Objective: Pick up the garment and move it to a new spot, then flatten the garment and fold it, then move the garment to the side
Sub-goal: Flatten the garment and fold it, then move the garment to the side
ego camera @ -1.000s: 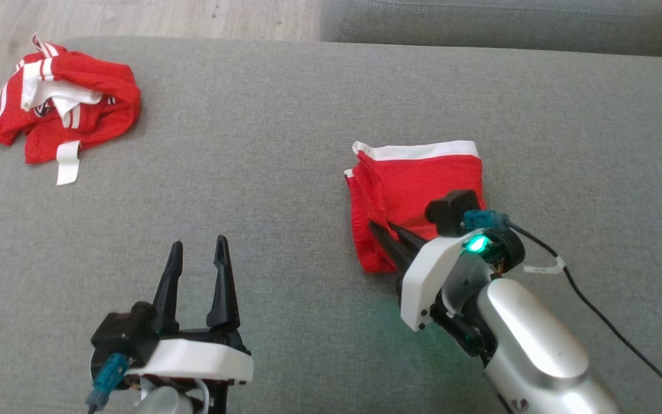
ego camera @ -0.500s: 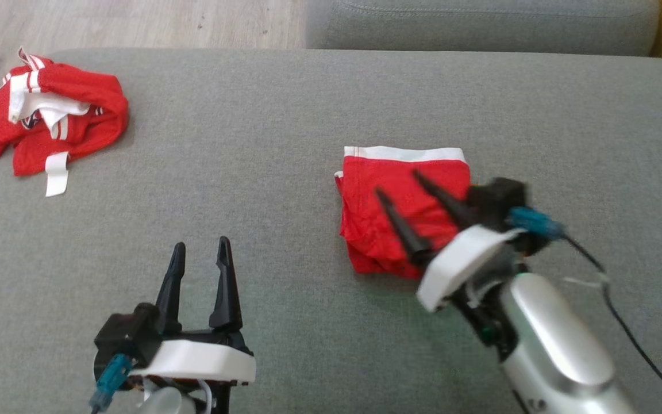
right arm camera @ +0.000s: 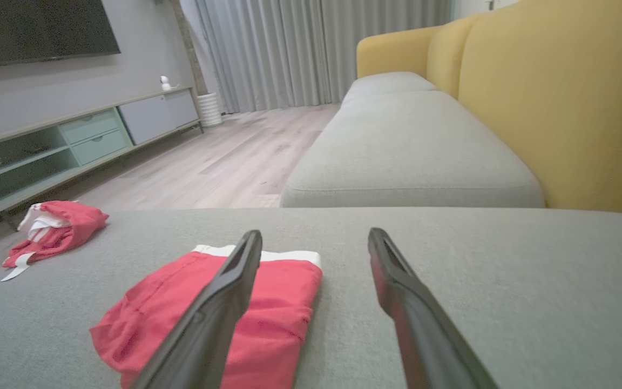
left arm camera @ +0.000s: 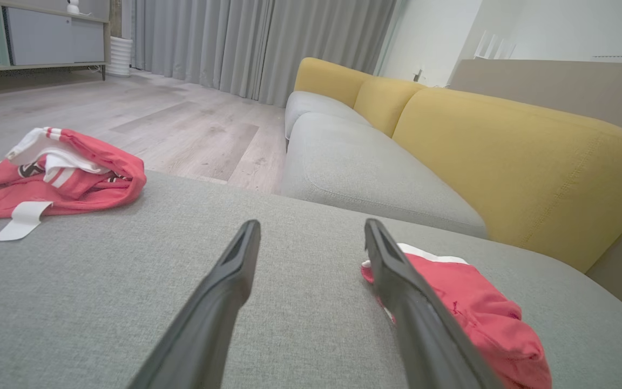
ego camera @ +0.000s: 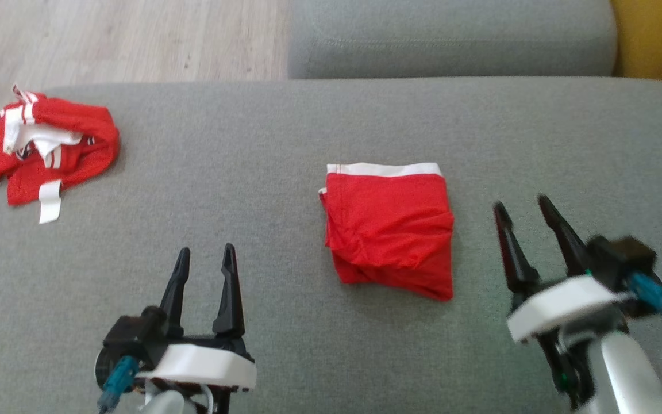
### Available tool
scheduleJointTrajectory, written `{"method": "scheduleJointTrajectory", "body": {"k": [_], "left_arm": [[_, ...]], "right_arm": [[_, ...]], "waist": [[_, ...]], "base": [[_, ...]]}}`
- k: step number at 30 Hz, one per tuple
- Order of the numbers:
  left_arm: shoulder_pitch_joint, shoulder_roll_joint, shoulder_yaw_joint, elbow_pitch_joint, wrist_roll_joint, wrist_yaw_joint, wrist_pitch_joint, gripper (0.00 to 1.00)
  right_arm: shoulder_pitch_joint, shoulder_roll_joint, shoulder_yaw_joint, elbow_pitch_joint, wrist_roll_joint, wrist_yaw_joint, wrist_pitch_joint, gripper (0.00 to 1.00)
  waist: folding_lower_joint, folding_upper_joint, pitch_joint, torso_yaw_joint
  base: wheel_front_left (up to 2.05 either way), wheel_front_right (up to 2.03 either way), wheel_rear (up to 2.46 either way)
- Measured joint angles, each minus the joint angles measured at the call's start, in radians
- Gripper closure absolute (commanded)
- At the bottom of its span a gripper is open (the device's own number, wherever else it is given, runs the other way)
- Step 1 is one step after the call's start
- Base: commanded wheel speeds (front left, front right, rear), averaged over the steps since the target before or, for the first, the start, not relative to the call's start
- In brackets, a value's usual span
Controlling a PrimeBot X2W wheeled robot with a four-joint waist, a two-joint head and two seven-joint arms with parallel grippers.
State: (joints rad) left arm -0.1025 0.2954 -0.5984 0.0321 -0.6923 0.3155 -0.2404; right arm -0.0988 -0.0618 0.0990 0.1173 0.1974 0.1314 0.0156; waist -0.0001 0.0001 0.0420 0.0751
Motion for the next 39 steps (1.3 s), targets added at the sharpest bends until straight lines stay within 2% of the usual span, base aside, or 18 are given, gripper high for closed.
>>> {"method": "scheduleJointTrajectory", "body": {"k": [5, 11, 36, 39], "left_arm": [[0.028, 0.003, 0.002, 0.013, 0.007, 0.000, -0.005, 0.00], [0.084, 0.005, 0.011, 0.020, 0.015, 0.001, -0.008, 0.00], [0.089, 0.004, 0.013, 0.027, 0.034, 0.000, -0.009, 0.00], [0.088, 0.004, 0.012, 0.026, 0.035, -0.008, -0.009, 0.00]], "right_arm": [[0.101, 0.008, -0.047, -0.034, 0.008, 0.000, -0.024, 0.00], [0.171, 0.014, -0.054, -0.051, 0.014, 0.000, -0.033, 0.00], [0.173, 0.014, -0.054, -0.057, 0.005, 0.000, -0.033, 0.00], [0.159, 0.015, -0.068, -0.057, -0.011, 0.000, -0.003, 0.00]], "waist": [[0.0000, 0.0000, -0.028, -0.012], [-0.0001, 0.0000, -0.039, -0.020], [0.0000, 0.0000, -0.042, -0.002], [0.0000, 0.0000, -0.031, 0.004]], "base": [[0.00, 0.00, 0.00], [0.00, 0.00, 0.00], [0.00, 0.00, 0.00], [0.00, 0.00, 0.00]]}}
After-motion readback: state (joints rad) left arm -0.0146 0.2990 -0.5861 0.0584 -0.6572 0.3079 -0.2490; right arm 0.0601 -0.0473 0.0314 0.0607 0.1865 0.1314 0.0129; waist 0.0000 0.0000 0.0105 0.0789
